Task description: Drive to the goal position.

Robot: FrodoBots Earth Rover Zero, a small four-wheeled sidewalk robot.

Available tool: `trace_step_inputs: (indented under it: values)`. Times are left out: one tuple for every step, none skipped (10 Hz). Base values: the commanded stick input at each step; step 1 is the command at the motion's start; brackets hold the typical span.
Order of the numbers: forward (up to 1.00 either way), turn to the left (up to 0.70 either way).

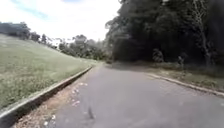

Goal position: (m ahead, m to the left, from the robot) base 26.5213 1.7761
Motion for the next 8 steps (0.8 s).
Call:
trace_step_inputs:
  values:
    - [1.0,0.14]
    - [1.0,0.27]
    - [1.0,0.39]
    - [1.0,0.0]
    - [1.0,0.0]
    - [1.0,0.0]
    - [1.0,0.0]
    - [1.0,0.0]
